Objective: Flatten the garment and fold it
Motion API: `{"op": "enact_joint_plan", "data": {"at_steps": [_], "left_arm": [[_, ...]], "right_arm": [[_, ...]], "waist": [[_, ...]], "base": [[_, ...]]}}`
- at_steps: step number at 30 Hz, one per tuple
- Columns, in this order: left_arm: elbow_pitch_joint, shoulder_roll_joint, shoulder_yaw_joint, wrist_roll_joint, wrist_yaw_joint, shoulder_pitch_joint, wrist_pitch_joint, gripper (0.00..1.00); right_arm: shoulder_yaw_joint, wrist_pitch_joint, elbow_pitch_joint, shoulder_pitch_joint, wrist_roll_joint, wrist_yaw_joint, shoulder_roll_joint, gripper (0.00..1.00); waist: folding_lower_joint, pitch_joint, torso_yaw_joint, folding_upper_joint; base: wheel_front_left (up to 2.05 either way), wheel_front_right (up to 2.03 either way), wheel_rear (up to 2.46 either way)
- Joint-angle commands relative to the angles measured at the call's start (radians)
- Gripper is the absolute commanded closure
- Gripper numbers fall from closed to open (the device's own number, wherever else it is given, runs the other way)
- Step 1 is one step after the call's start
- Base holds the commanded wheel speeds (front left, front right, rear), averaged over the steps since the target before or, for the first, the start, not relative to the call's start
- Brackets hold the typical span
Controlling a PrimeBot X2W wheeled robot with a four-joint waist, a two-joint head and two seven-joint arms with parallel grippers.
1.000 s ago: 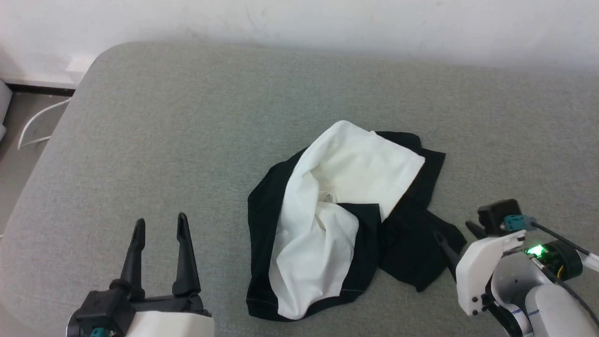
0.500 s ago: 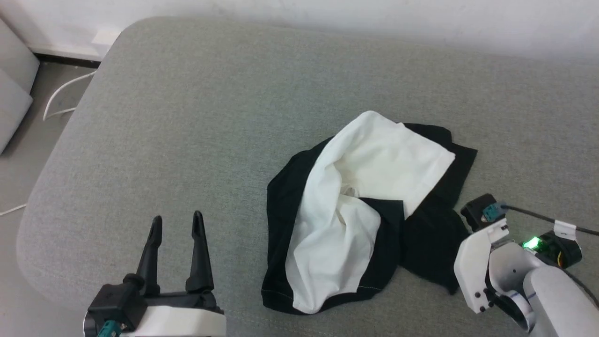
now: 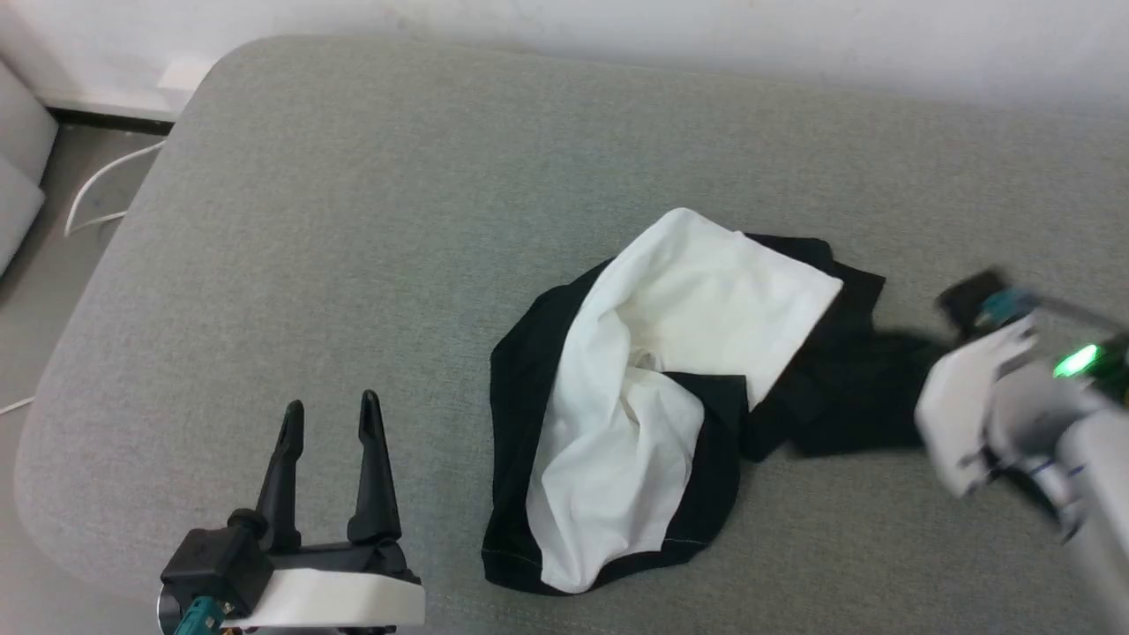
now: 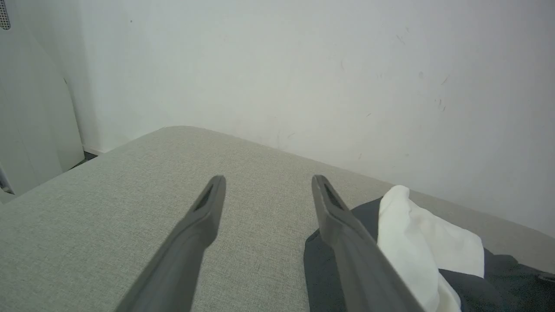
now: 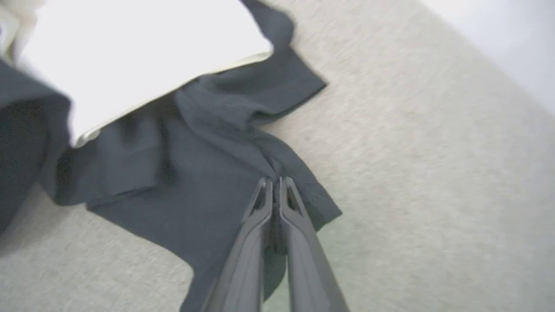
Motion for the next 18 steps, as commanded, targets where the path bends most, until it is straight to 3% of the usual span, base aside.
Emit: {"op": "enact_joint_plan", "data": {"at_steps": [1, 6, 12, 18], "left_arm": [[-0.002, -0.002, 0.001, -0.006, 0.004, -0.003, -0.005, 0.0], [-0.004, -0.002, -0.006, -0.013, -0.001, -0.008, -0.005, 0.0], [-0.002, -0.002, -0.013, -0.02, -0.012, -0.031, -0.005, 0.0], [0.002, -0.002, -0.008, -0.018, -0.022, -0.055, -0.005, 0.0]], "right_arm": [[-0.022, -0.014, -0.015, -0.042, -0.013, -0.002, -0.033, 1.0], [-0.107, -0.037, -0.043, -0.125, -0.076, -0.002, -0.159, 1.0], [-0.242, -0.06, 0.018, -0.152, -0.154, -0.002, -0.317, 1.0], [-0.413, -0.085, 0.068, -0.112, -0.301, -0.002, -0.384, 1.0]], "waist": [[-0.0001, -0.006, -0.016, 0.0], [-0.0001, 0.02, -0.029, 0.0], [-0.0001, 0.081, -0.018, 0.0], [-0.0001, 0.132, -0.006, 0.0]], "base": [[0.0, 0.0, 0.0], [0.0, 0.0, 0.0], [0.0, 0.0, 0.0], [0.0, 0.0, 0.0]]}}
